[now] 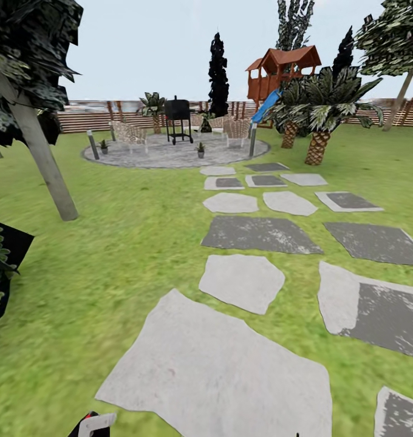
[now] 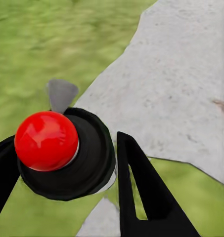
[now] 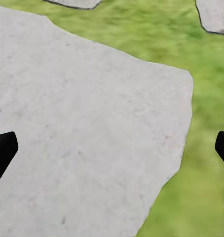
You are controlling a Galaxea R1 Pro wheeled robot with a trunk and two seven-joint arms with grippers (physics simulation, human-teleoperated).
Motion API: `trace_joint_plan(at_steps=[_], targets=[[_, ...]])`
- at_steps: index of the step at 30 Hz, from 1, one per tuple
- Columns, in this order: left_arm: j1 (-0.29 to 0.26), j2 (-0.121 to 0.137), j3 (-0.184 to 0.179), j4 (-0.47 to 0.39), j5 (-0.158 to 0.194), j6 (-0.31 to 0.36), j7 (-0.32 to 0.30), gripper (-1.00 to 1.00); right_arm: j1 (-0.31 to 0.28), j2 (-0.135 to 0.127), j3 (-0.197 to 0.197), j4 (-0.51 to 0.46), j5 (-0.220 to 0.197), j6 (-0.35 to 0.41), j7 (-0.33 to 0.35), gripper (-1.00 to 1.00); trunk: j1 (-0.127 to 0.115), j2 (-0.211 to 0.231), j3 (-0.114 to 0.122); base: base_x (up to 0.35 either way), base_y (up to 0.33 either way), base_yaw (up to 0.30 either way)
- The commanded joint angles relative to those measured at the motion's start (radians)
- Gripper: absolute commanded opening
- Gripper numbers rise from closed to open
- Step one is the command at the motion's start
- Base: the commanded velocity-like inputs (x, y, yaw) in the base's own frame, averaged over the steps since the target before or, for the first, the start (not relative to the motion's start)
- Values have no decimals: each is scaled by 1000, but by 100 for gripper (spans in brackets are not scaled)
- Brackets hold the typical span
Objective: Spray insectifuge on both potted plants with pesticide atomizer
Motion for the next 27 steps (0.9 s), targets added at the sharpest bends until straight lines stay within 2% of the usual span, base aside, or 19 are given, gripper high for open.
trace_joint_plan(at_steps=[1,14,27], targets=[[-1,0,2,1,-7,-3,6,-100,-1,0,3,1,-9,-3,2,100,0,0,-1,299,-172,0],[-1,0,2,0,-6,-3,5,-100,-1,-2,3,1,-8,-3,6,100,0,0,-1,302,-168,0],[-1,0,2,0,-6,-3,5,-100,-1,-1,4,1,-8,-3,4,100,0,0,-1,329,-107,0]])
